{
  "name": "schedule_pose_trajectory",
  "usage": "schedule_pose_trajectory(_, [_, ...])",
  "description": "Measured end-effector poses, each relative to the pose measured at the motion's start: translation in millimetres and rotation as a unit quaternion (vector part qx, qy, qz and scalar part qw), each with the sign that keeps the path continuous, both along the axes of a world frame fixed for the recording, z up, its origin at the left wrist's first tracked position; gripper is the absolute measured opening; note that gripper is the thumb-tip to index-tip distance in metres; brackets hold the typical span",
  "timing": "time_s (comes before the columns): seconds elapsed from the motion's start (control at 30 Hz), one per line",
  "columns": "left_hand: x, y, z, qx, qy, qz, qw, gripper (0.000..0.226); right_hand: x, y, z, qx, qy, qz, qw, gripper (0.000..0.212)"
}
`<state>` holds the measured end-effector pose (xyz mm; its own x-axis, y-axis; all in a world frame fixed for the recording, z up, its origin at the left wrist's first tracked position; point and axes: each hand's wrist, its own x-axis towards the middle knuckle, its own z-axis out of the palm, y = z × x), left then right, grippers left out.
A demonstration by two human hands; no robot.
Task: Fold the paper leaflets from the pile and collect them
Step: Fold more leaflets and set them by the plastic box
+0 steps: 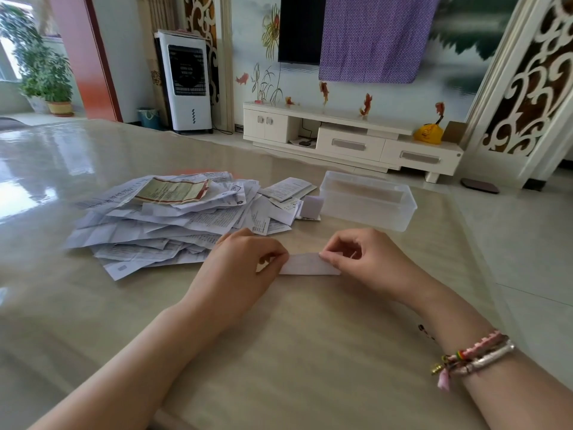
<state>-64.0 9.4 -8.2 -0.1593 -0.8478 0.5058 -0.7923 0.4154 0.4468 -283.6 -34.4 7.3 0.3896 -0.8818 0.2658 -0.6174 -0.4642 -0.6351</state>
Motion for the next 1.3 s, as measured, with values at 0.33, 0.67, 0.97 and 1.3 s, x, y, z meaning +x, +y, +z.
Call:
schedule_pose_trajectory(0.33, [1.4,-9.6,-5.8,0.049,-0.072,0.039,0.995,0.035,5.1,-1.3,-7.2,-0.109,0.139,-0.053,0.983,0.023])
schedule_pose_trajectory(0.67, [1.3,0.9,-9.1,-0.045,-0.158,-0.054,0.985,0.032,1.6,8.3,2.2,-0.075,0.152,0.067,0.983,0.021])
schedule_pose_trajectory(0.97, [2.2,0.6,-9.6,-0.054,-0.137,-0.044,0.988,0.02,2.7,11.5,7.4,-0.127,0.169,0.084,0.974,0.025])
schedule_pose_trajectory(1.3, [1.5,-0.8,-6.8,0.063,0.008,-0.028,0.998,0.036,24.2,6.6,-11.5,-0.057,0.071,0.021,0.996,0.031])
